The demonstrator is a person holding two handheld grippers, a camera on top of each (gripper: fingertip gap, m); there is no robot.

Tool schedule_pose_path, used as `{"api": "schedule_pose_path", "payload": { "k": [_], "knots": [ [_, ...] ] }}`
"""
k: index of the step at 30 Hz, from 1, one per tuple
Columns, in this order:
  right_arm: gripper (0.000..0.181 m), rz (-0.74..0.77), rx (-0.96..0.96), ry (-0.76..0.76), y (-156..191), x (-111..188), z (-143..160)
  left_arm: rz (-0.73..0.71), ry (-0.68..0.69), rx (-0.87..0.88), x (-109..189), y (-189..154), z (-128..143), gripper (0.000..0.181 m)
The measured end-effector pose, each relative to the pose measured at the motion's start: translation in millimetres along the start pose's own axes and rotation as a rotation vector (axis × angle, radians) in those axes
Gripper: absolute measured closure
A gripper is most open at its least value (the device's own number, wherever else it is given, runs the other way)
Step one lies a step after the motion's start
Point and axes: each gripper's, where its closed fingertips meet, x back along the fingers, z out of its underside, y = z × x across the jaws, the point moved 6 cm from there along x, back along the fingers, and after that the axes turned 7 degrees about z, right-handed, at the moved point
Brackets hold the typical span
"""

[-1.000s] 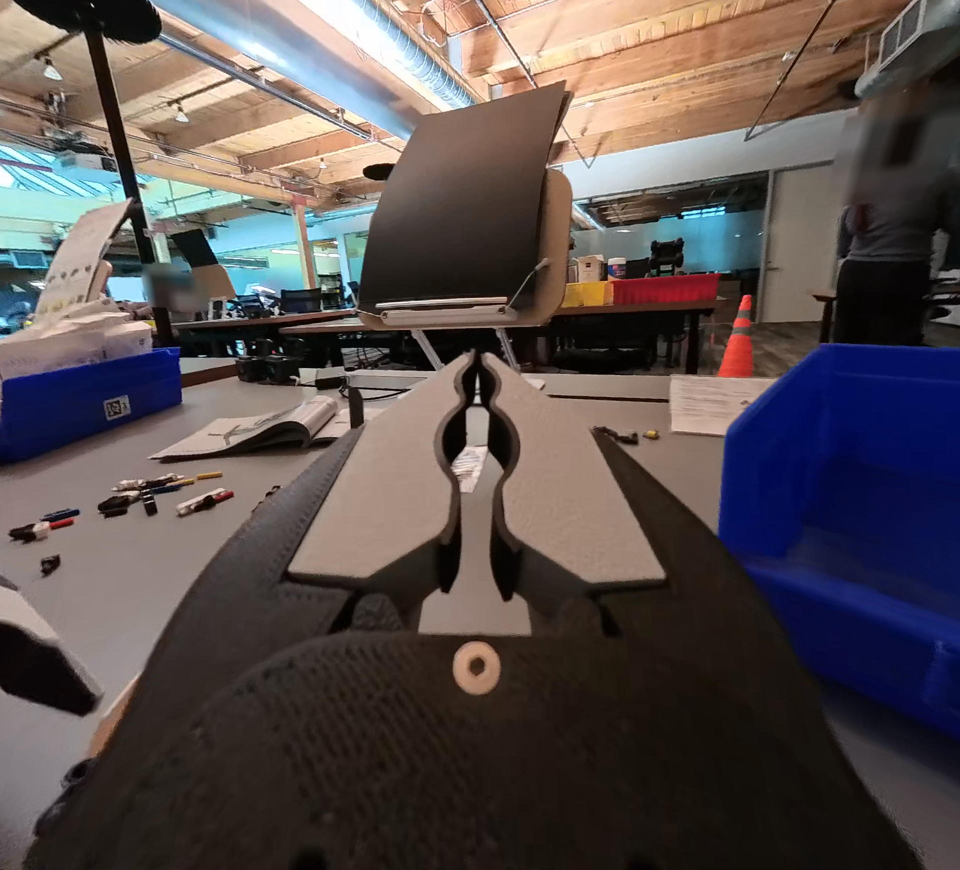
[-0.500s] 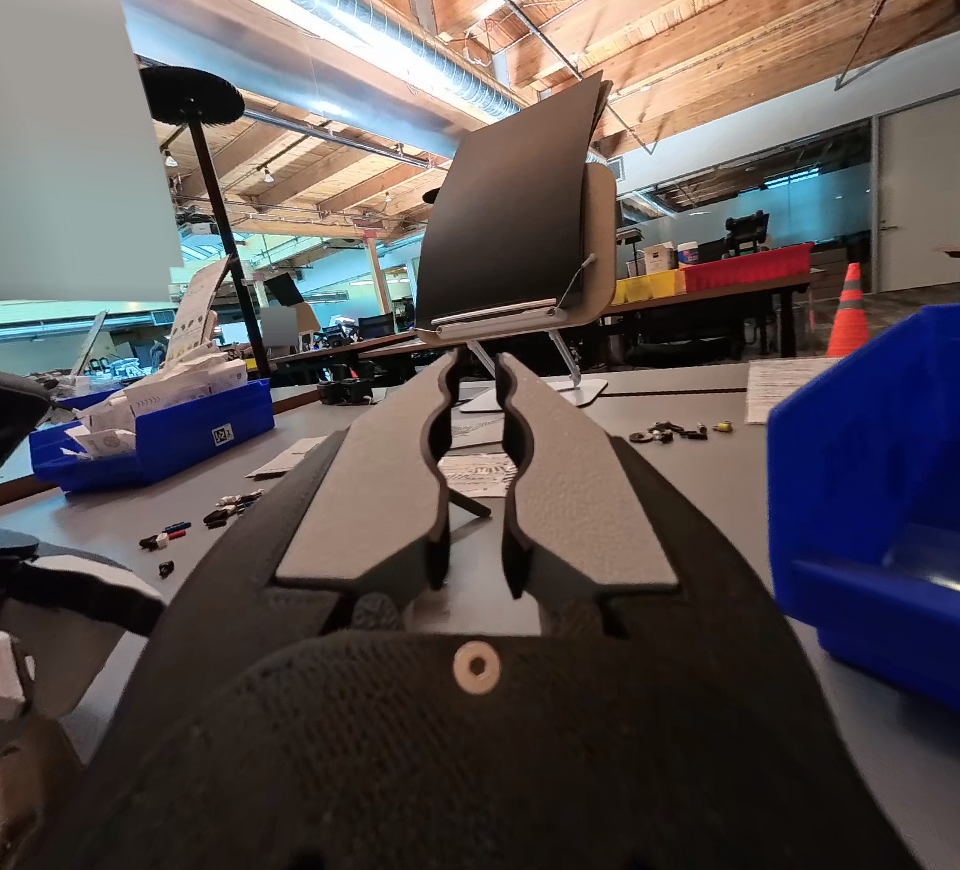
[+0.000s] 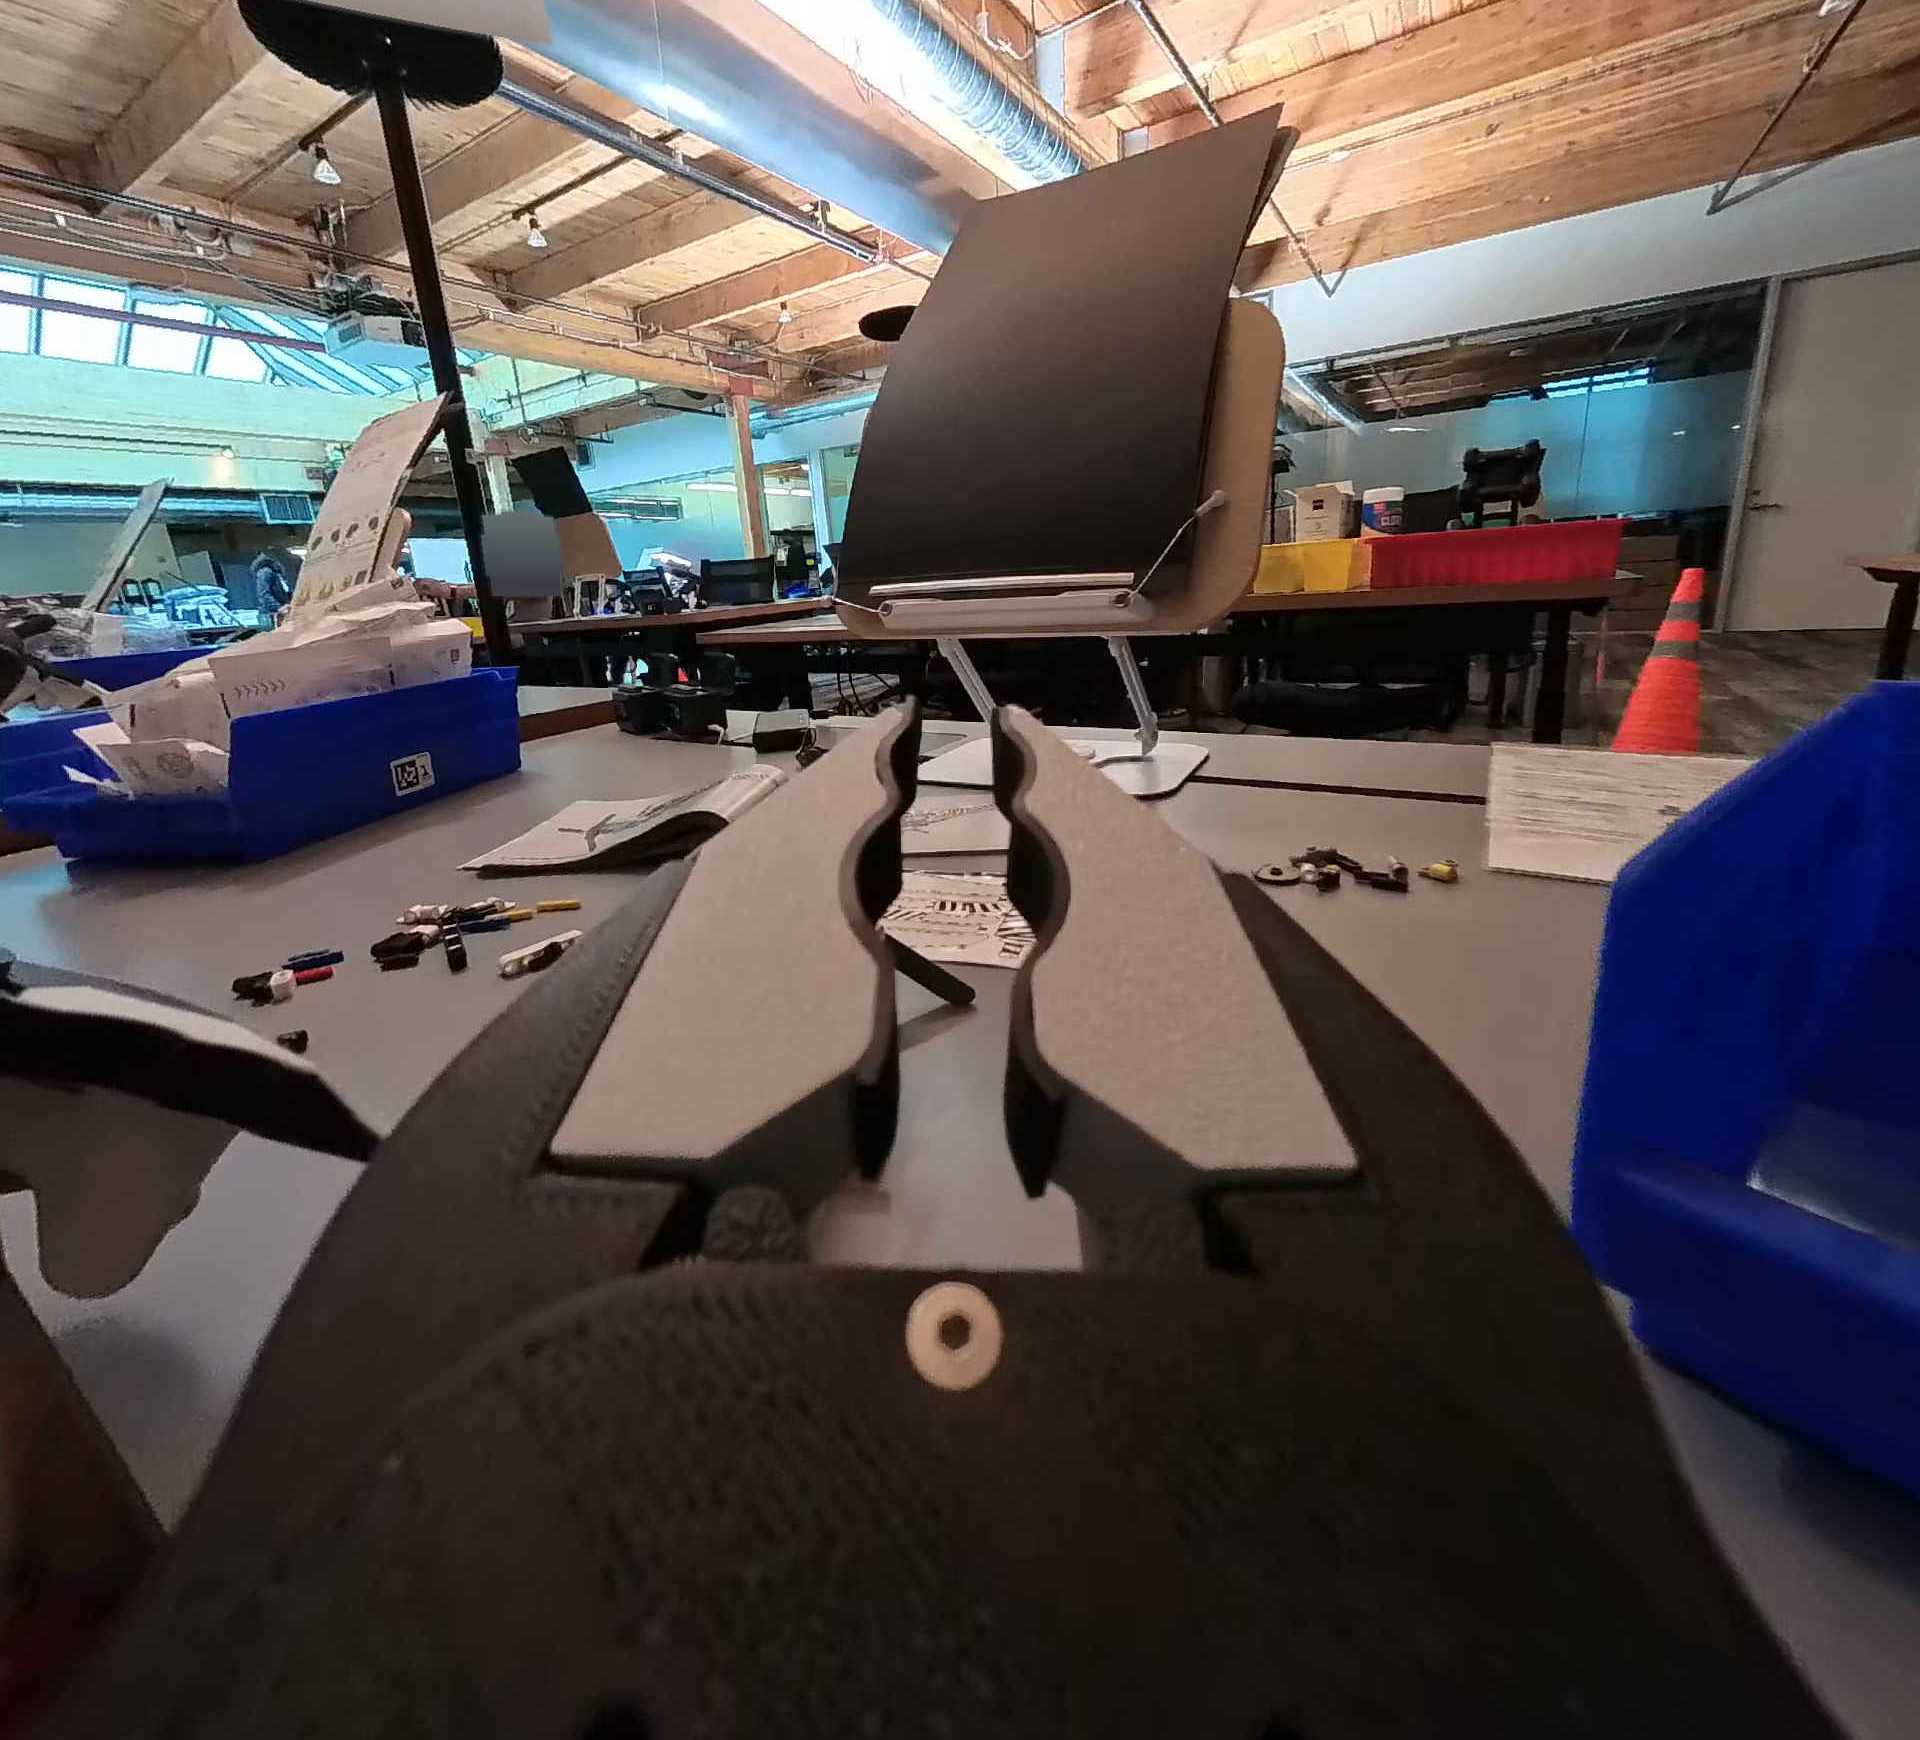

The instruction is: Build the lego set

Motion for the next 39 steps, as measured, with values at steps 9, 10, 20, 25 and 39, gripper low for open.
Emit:
{"api": "schedule_pose_path", "payload": {
  "k": [9, 10, 20, 25, 39],
  "knots": [
    [0.17, -0.005, -0.01, -0.004, -0.4, -0.1, 0.0, 0.022, 0.011, 0.004, -2.5, 0.0, 4.4, 0.122],
    [0.17, -0.005, -0.009, -0.003, -0.3, -0.2, 0.1, 0.021, 0.012, 0.002, -2.4, 0.1, 4.6, 0.122],
    [0.169, -0.009, -0.012, -0.004, -0.2, -1.0, 0.6, 0.024, 0.002, -0.002, 0.4, -2.5, 4.9, 0.123],
    [0.169, -0.01, -0.015, -0.008, -0.4, -1.1, 0.5, 0.004, 0.006, -0.006, 1.4, -3.4, 5.1, 0.125],
    [0.154, -0.025, -0.068, 0.105, 0.1, -15.3, 9.1, -0.101, -0.135, -0.001, 35.1, 33.1, -29.6, 0.127]
  ]
}}
